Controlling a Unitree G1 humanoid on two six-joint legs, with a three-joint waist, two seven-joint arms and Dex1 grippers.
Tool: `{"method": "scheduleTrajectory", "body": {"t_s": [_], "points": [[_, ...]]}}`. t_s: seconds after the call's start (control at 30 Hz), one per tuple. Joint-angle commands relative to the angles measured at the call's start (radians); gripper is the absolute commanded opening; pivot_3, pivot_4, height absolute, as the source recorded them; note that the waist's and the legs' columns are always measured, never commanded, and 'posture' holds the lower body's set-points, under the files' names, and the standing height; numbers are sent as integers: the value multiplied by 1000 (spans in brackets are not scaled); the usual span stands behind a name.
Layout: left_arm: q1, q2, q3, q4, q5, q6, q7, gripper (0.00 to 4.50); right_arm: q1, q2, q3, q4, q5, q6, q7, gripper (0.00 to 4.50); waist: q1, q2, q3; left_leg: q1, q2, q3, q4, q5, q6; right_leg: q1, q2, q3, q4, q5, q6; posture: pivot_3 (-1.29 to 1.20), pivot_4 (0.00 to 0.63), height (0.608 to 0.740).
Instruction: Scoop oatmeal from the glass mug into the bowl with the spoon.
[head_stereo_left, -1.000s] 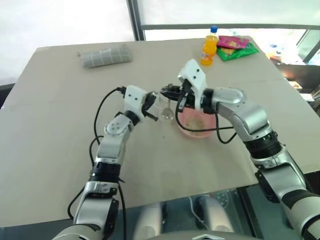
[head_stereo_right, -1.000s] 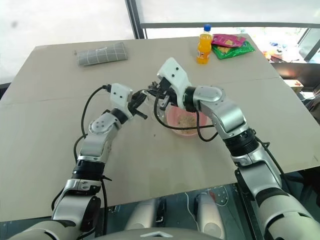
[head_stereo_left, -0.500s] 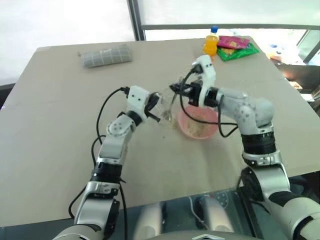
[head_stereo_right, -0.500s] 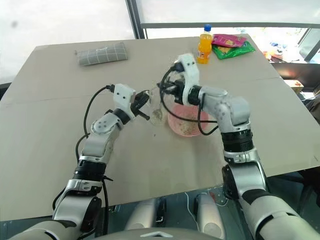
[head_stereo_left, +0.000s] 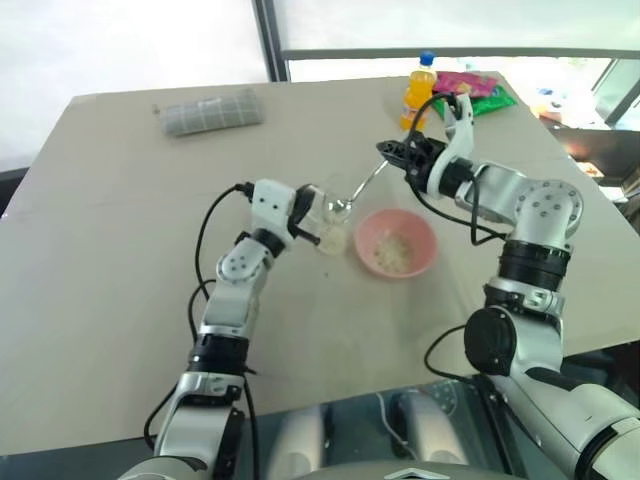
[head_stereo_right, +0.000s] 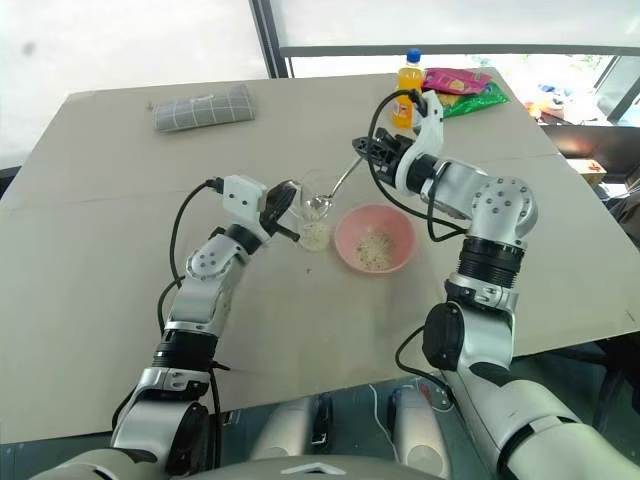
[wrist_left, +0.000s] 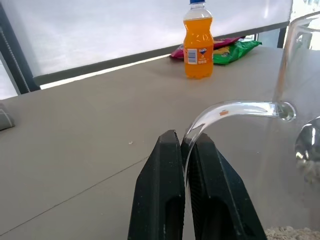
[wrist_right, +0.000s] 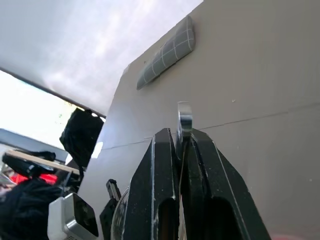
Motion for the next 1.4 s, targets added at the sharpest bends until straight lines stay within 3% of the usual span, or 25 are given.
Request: {"method": "scheduleTrajectory", "body": {"t_s": [0.03, 0.47, 1.4], "points": [[17, -5, 17, 5, 0, -64, 9, 70, -33, 5, -67, -9, 79, 43, -67, 0, 0, 0, 0, 0, 0, 0, 0, 0, 0, 0, 0, 0, 0, 0, 0, 0, 150, 740], [69, -19, 15, 17, -28, -112, -24, 70, -31, -31, -151, 19, 238, 58, -193, 0, 0, 1, 0, 0, 0, 0, 0, 0, 0, 0, 0, 0, 0, 0, 0, 0, 150, 740], [37, -28, 14, 108, -86, -146, -145, 70, 24, -83, -87, -12, 500, -50, -377, 0, 0, 2, -1, 0, 0, -1, 0, 0, 0, 1, 0, 0, -1, 0, 0, 0, 150, 740]]}}
